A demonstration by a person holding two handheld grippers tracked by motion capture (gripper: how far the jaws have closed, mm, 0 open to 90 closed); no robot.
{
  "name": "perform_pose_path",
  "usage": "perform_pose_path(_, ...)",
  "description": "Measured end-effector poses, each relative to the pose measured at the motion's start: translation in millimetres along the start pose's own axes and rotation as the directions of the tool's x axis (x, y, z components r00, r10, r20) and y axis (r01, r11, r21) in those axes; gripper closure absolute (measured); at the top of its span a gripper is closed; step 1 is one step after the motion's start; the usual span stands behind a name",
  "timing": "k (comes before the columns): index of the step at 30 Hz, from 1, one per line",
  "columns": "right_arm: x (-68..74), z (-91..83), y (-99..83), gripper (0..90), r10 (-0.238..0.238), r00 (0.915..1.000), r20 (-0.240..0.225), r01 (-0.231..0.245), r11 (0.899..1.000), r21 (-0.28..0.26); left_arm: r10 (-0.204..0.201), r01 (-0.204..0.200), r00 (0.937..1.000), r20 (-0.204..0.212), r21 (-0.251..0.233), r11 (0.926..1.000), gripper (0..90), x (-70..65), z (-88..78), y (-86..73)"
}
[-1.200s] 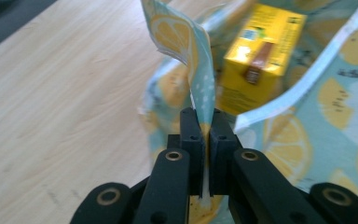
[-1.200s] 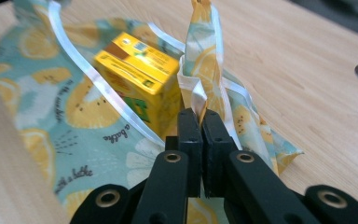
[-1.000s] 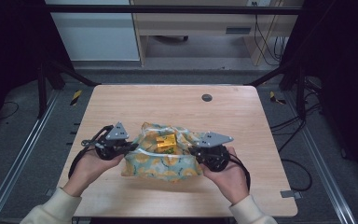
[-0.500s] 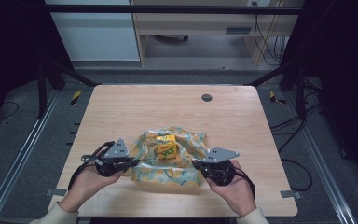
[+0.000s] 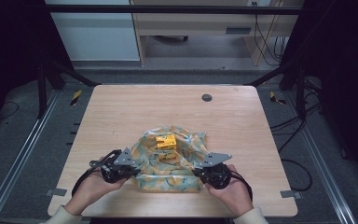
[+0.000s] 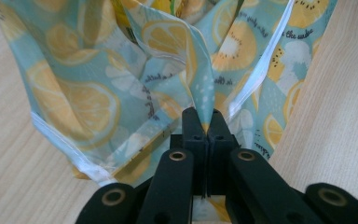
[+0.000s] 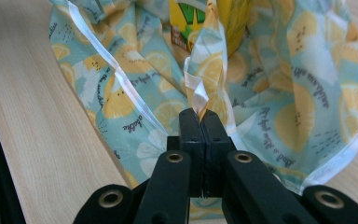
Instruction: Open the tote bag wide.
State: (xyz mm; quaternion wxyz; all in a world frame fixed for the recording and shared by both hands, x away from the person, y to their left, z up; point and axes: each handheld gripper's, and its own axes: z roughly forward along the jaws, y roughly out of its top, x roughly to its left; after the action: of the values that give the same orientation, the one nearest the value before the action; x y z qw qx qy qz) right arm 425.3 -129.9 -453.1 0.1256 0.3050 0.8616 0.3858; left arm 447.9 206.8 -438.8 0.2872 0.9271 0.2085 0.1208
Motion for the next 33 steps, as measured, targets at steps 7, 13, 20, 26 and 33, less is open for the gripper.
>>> perform_pose_path(7,-2.3,10.6,-6.5,89.6,0.024,0.9996,-0.014,-0.023,0.998,0.052,-0.019,0.019,0.9998,0.01,0.033,0.9993,89.4,0.2,13.2,-7.2)
perform_pose_path(13,0.9,18.3,-10.8,89.4,0.028,0.9995,-0.012,-0.027,0.995,0.093,-0.033,0.031,0.9984,0.045,0.052,0.9982,89.4,-3.3,22.0,-10.4)
perform_pose_path(20,4.9,21.7,-12.4,84.5,0.032,0.9995,0.008,-0.032,0.991,0.131,-0.023,0.019,0.9986,0.048,0.07,0.9974,89.2,-6.7,29.1,-14.3)
perform_pose_path(26,0.9,0.9,3.5,61.1,0.01,0.999,0.044,-0.013,0.998,0.06,-0.022,0.019,0.9984,0.051,0.068,0.9975,89.3,-7.6,29.1,-16.5)
perform_pose_path(33,-11.1,-14.1,32.4,47.2,-0.024,0.9942,0.105,0.02,0.999,0.04,-0.015,0.012,0.9989,0.045,0.068,0.9976,89.3,-9.5,29.4,-16.3)
